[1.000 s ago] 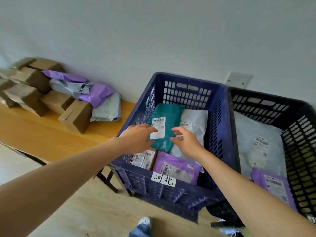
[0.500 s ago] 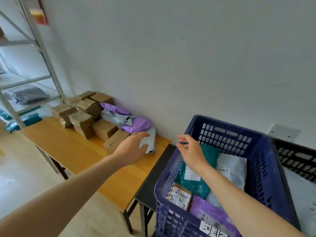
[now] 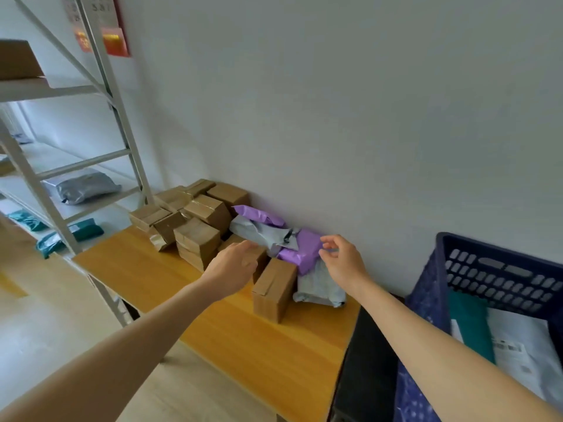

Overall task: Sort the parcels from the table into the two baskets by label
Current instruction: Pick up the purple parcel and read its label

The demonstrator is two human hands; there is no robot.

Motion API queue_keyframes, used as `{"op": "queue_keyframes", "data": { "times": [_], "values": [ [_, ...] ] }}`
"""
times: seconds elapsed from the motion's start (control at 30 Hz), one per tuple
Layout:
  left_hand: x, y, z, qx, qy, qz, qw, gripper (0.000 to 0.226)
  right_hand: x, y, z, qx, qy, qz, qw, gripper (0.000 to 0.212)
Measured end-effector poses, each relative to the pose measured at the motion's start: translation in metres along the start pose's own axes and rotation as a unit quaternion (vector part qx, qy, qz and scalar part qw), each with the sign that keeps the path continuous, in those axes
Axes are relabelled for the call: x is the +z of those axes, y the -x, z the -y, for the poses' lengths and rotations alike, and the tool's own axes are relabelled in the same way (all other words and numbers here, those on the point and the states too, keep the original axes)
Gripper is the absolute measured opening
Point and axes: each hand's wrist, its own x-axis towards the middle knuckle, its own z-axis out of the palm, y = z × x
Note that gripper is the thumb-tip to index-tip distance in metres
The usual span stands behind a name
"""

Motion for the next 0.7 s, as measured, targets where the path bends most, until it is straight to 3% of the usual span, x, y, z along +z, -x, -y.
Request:
{"op": "queue_keyframes", "data": {
  "times": [0.23,0.7],
  "values": [
    [-0.043,-0.057,0.09,0.007,-0.031,0.022,0.999,0.045,0.078,-0.052,0.024,0.028,0.038,-0.016,0.999,0.035],
    [-0.027,-0.211,0.158,0.047,-0.101,0.027,0.993,0.052,0.181,-0.182,0.013,0.024,0.106,-0.009,0.994,0.043]
  ]
}}
